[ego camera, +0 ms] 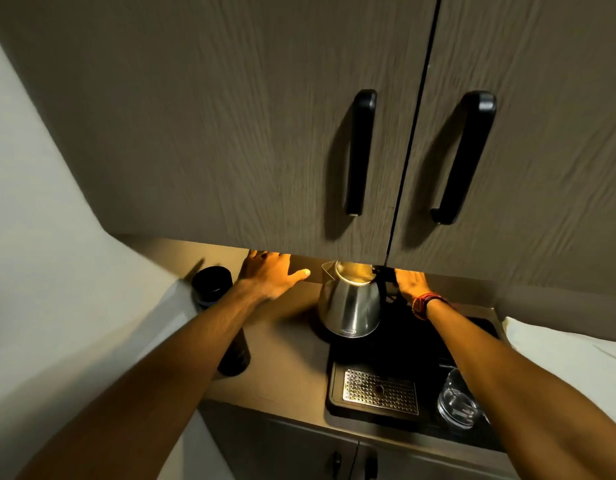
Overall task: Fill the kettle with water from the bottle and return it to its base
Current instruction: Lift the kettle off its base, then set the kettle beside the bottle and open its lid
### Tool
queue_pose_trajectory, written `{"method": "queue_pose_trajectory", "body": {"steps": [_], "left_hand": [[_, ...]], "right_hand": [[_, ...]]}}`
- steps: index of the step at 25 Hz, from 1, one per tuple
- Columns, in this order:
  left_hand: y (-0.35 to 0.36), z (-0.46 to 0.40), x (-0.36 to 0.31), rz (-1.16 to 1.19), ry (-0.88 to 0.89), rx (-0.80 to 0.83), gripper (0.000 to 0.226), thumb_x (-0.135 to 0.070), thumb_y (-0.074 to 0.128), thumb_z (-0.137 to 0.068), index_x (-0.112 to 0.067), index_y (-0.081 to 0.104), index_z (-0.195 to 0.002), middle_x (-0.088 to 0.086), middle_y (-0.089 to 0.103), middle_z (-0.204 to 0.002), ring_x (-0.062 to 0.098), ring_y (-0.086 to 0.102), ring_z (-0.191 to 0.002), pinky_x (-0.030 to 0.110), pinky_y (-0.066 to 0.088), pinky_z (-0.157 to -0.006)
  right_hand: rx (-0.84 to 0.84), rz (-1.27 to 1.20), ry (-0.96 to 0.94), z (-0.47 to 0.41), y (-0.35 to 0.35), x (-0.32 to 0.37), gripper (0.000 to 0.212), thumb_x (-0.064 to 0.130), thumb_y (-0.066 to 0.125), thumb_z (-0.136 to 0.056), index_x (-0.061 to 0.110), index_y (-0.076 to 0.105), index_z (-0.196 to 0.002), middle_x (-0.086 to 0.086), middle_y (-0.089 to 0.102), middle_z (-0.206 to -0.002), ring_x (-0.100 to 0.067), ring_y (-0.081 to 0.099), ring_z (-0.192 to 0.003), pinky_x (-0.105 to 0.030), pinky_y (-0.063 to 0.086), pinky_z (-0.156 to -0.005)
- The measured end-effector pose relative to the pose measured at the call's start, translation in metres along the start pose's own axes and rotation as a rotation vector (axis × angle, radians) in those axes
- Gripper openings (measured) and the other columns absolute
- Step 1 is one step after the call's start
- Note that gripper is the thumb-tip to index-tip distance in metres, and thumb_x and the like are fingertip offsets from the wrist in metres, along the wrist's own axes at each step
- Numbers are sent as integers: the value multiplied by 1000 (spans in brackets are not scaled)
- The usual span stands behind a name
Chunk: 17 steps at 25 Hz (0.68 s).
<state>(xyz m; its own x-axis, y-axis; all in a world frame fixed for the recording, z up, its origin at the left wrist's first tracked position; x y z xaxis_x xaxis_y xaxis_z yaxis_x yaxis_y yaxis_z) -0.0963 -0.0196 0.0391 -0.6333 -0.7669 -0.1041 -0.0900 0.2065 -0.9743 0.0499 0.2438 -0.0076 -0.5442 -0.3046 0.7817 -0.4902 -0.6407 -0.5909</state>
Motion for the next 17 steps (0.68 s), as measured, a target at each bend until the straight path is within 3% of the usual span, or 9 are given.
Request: {"method": "queue_pose_trajectory", "body": {"steps": [2, 3, 5, 7, 10, 12, 14, 15, 17], "left_hand": [[-8, 3, 13, 6, -39, -35, 66, -73, 47, -86, -12, 64, -105, 8, 67, -115, 31, 61, -108, 47, 47, -95], [-11, 5, 19, -8, -57, -40, 66, -73, 47, -86, -12, 63, -105, 8, 67, -114, 30, 61, -106, 47, 48, -94], [-17, 8, 31, -31, -90, -15, 68, -73, 46, -87, -12, 61, -114, 9, 65, -120, 31, 60, -110, 47, 48, -97], [-20, 13, 49, -42, -132, 51, 73, -72, 44, -88, -14, 52, -133, 10, 57, -137, 33, 53, -125, 50, 40, -108], [-24, 25, 77, -54, -144, 145, 83, -71, 41, -89, -18, 28, -151, 10, 31, -159, 33, 28, -145, 53, 15, -120], [-28, 31, 92, -49, -141, 210, 85, -72, 42, -88, -18, 25, -151, 10, 29, -160, 34, 27, -146, 55, 13, -118], [-28, 36, 104, -69, -144, 292, 88, -75, 44, -86, -21, 23, -152, 9, 28, -160, 33, 29, -144, 55, 20, -115], [-27, 39, 109, -68, -142, 327, 89, -75, 47, -84, -22, 21, -152, 7, 28, -160, 32, 31, -144, 54, 25, -113], [-28, 45, 116, -38, -123, 363, 91, -69, 60, -79, -26, 23, -150, 5, 33, -156, 29, 36, -139, 50, 33, -107]], "right_hand": [[152, -53, 95, 0, 28, 3, 26, 3, 37, -100, 12, 45, -77, -14, 45, -107, -15, 49, -79, -32, 52, -83], [195, -52, 121, 0, 42, 5, 19, 5, 37, -101, 4, 53, -90, -14, 51, -115, -15, 57, -89, -29, 53, -76], [107, 63, 16, -1, 66, 29, 28, 9, 39, -100, -6, 53, -119, -24, 57, -128, -33, 59, -114, -37, 47, -78], [57, 8, -118, 6, 94, 54, 38, 7, 41, -98, -3, 46, -134, -31, 58, -123, -44, 56, -114, -44, 41, -87], [106, 45, -147, 8, 128, 65, 55, 9, 34, -100, 11, 19, -153, -28, 58, -121, -42, 57, -114, -44, 41, -93], [127, 258, -273, 14, 149, 63, 47, 18, 31, -102, 10, 30, -149, -26, 60, -113, -41, 57, -113, -43, 41, -95], [218, 247, -259, 16, 161, 68, 44, 39, 32, -102, 1, 51, -110, -24, 63, -102, -41, 57, -115, -42, 42, -98], [235, 208, -224, 14, 164, 69, 47, 47, 31, -100, 4, 49, -96, -26, 64, -106, -42, 56, -117, -42, 42, -99], [253, 206, -239, 9, 170, 65, 50, 49, 31, -100, 5, 54, -95, -29, 63, -111, -44, 57, -115, -45, 43, -99]]}}
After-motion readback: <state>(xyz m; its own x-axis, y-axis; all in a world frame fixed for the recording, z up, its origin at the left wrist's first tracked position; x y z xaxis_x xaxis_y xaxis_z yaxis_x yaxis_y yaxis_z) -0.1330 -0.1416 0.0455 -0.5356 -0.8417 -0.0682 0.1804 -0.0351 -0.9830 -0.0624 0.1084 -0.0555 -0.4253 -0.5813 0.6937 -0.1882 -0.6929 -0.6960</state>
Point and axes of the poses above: each hand's wrist, its own z-axis away from the middle knuckle, its own y-axis out of the palm, x = y × z, the point moved 4 cm from there along -z, towards the middle knuckle
